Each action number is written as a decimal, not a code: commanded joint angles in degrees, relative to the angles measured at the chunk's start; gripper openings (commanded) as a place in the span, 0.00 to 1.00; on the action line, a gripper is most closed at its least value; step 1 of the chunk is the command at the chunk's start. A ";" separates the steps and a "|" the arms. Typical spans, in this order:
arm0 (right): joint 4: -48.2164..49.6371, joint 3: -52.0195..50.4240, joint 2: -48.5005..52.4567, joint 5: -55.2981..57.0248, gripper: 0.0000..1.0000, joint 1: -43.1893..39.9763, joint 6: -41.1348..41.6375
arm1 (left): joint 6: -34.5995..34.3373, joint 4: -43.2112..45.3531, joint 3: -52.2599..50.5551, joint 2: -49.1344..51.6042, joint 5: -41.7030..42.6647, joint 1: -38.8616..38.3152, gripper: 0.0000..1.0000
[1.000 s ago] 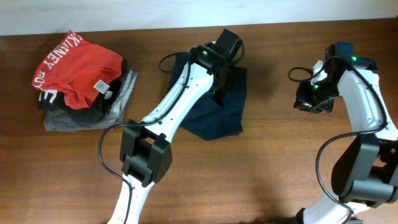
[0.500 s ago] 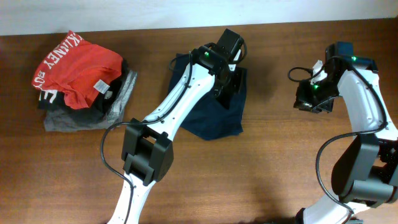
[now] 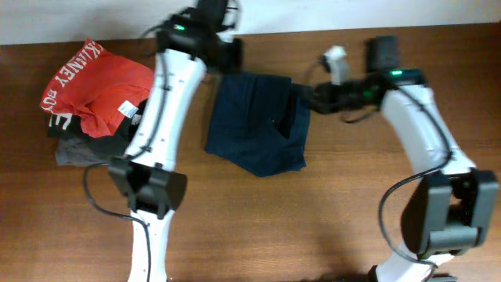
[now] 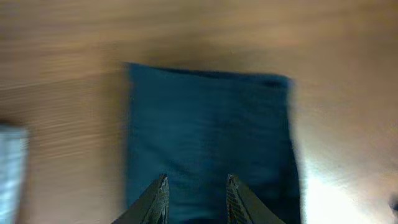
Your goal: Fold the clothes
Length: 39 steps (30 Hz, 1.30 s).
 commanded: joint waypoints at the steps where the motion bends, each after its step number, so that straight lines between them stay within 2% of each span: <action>1: 6.69 0.42 1.36 1.68 0.25 8.37 6.86 | 1.20 -2.16 -1.77 0.68 -1.77 2.80 0.31; 4: 11.50 0.42 3.80 11.67 0.24 13.55 12.55 | 4.98 -2.97 -5.99 0.72 3.54 5.31 0.30; 7: 12.15 0.42 7.37 19.67 0.23 16.20 15.80 | 9.86 -2.49 -9.99 0.74 10.36 6.64 0.30; 11: 5.51 0.42 12.59 32.09 0.20 14.86 25.07 | 15.34 -1.92 -13.81 0.74 15.58 7.08 0.32; 14: -2.27 0.42 14.75 35.91 0.18 11.21 30.45 | 17.18 -1.79 -15.43 0.74 15.67 6.80 0.33; 17: -7.63 0.42 14.91 35.54 0.18 6.88 29.94 | 17.86 -1.05 -16.65 0.74 15.69 6.47 0.34; 24: -11.15 0.48 12.85 28.39 0.18 3.32 18.47 | 17.84 2.12 -18.21 0.79 15.67 5.66 0.41; 29: -8.00 0.55 6.93 12.57 0.17 3.41 7.58 | 17.84 2.29 -20.41 0.81 15.65 5.35 0.43; 30: -7.37 0.55 6.10 10.23 0.15 3.63 7.34 | 17.84 2.29 -21.33 0.81 15.65 5.27 0.41; 33: -5.92 0.55 5.09 4.85 0.12 5.01 7.30 | 17.84 3.41 -25.24 0.81 15.65 4.87 0.27; 36: -4.81 0.39 5.66 4.44 0.11 7.37 7.28 | 17.81 6.69 -30.40 0.81 15.69 4.46 0.17; 39: -2.97 -0.50 7.93 7.48 0.11 10.91 7.43 | 17.79 10.82 -35.19 0.81 15.69 4.20 0.14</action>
